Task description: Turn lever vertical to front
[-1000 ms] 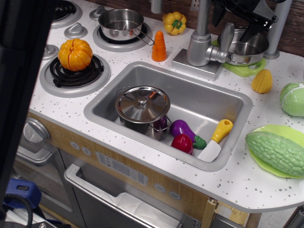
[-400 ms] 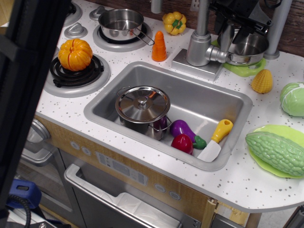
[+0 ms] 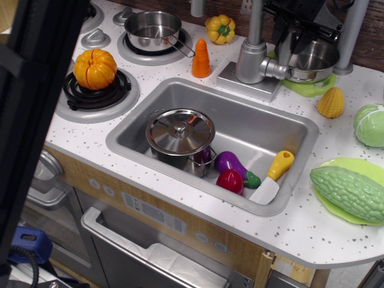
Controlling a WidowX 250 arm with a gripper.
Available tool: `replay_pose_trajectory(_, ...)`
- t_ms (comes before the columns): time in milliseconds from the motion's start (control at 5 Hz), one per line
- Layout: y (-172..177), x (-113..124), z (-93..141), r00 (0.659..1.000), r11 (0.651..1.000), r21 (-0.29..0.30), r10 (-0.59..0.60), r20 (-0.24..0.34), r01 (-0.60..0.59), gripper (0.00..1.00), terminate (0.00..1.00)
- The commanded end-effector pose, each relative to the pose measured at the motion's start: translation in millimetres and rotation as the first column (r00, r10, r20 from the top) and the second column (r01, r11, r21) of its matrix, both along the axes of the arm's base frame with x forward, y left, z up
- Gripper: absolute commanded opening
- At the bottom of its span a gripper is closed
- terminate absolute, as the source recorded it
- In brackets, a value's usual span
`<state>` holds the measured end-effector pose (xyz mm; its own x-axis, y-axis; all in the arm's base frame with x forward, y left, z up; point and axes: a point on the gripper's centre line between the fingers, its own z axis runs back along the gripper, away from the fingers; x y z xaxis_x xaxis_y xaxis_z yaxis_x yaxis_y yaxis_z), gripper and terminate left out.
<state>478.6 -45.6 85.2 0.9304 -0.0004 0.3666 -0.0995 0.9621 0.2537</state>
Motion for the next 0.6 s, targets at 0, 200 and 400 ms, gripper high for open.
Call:
replay_pose_trajectory(0,-13.7,-20.6,32.9,1.0,0.998,-0.061,0.018,0.001,-0.017,0.0,0.0)
replay_pose_trajectory(200,-17.2,-33.5,28.6,0.999,0.995,-0.096,0.019,-0.031,-0.022,0.0,0.0)
replay_pose_trajectory(400,-21.6,-39.8,19.4,0.997,0.99,-0.144,-0.006,-0.074,-0.004,0.0,0.0)
